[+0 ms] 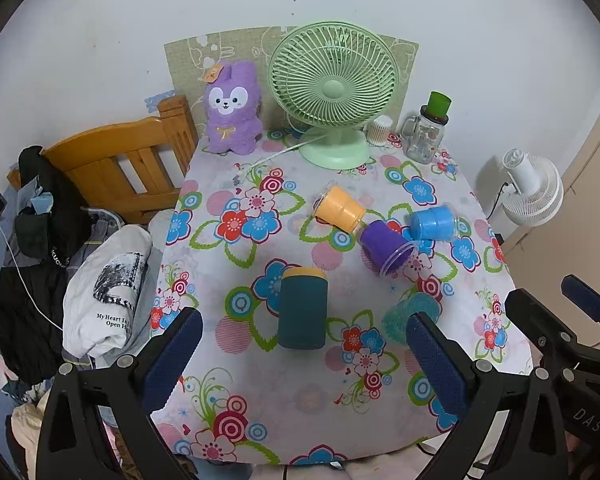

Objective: Flip cup upside down

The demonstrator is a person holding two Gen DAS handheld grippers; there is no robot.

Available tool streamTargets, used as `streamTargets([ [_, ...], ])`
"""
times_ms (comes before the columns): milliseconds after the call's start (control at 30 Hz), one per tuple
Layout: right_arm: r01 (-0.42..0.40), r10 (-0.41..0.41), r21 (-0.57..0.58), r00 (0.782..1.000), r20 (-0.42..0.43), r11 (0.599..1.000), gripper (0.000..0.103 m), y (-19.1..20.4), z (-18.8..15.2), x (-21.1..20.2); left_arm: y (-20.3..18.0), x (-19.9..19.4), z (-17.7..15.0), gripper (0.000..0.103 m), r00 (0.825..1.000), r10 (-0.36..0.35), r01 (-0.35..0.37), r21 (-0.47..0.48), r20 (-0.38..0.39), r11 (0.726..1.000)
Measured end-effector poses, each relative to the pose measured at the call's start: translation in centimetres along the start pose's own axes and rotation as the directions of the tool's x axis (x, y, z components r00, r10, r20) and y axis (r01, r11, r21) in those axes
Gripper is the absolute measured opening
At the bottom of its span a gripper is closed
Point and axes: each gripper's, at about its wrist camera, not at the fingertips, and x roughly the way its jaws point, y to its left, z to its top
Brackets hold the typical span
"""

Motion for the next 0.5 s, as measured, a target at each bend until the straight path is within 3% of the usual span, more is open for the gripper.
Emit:
streamTargets([
  [500,0.007,-0.007,0.014,1.0,-0.024,1.0,0.098,0.03,-0.24,0.63,0.17,0.68,-0.29,0.103,1.0,-0.014,0.015,0.013,-0.018,1.0],
])
